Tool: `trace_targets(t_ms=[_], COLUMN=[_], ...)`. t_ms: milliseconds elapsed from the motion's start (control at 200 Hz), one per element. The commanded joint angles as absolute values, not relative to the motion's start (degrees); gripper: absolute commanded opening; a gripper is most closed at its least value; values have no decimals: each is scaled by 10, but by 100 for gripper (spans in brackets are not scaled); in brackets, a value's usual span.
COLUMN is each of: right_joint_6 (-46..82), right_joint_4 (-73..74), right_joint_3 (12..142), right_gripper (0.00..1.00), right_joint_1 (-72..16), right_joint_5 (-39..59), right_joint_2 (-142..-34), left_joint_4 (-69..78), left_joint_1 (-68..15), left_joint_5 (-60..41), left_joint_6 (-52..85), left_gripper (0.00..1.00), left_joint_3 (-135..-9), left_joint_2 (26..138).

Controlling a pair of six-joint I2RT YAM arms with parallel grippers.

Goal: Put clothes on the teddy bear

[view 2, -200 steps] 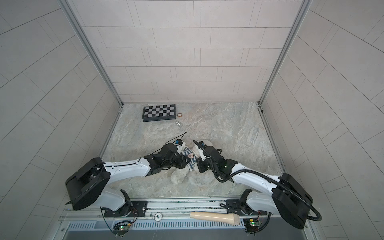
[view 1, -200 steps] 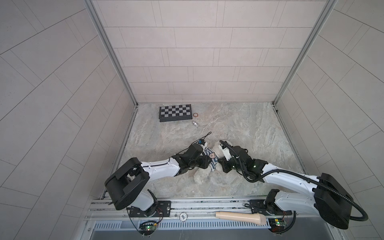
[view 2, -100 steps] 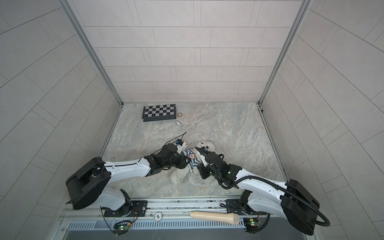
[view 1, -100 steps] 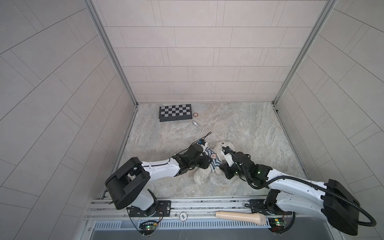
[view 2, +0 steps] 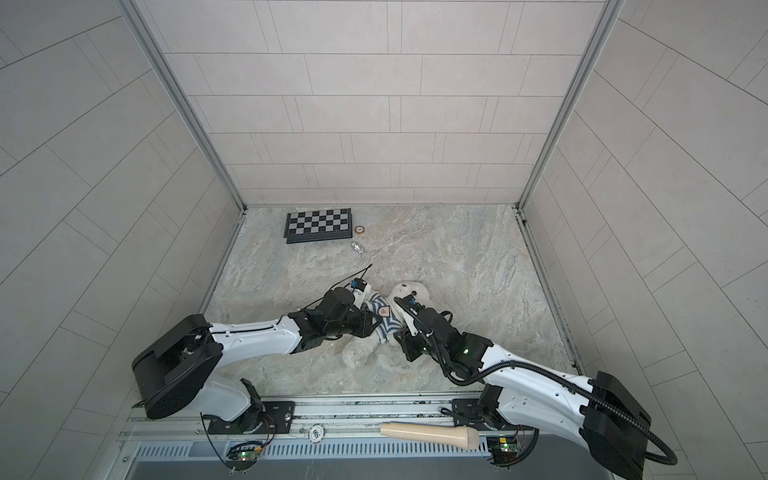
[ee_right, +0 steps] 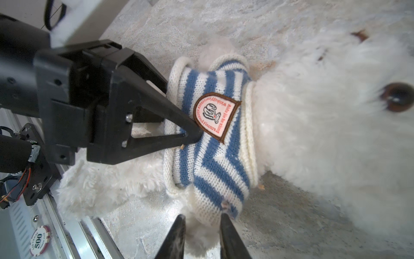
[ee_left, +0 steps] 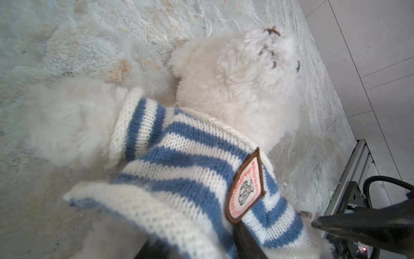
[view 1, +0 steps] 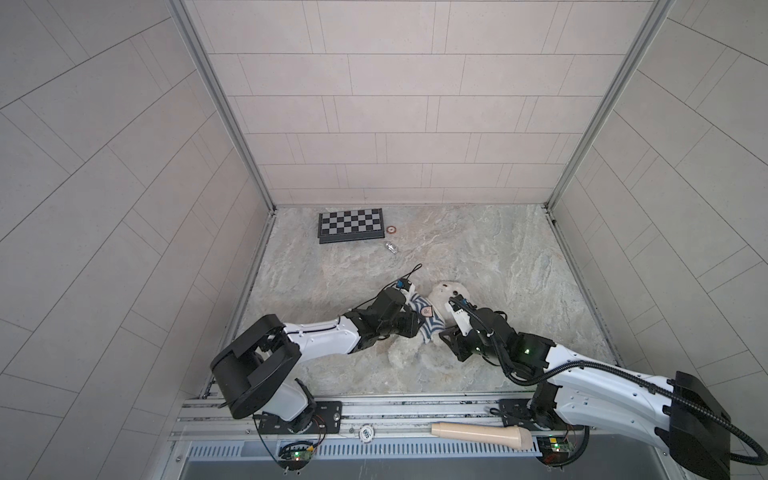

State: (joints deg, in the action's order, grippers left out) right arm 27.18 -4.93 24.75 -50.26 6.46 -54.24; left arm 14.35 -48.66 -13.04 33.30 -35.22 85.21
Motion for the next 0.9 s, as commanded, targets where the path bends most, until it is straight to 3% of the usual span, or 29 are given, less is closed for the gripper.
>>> trace_targets(t_ms=[0,320,891], right_joint_6=[258,261,286], right_joint_4=[-58,-22,-76], right_joint_3=[266,268,248], right_gripper=[30,23,20], right_joint_1=[-505,-506,-508], right_joint_5=[40,57,86], right_joint_2=[-545,-600,-516], left_joint_4=[129,129,135], left_joint_1=[-493,-497,-497], left_joint_5=[-137,-137,-140], left_joint_6=[340,341,342], left_gripper=[44,44,44], left_joint_3=[-338,-337,-338], left_joint_2=[869,867,871])
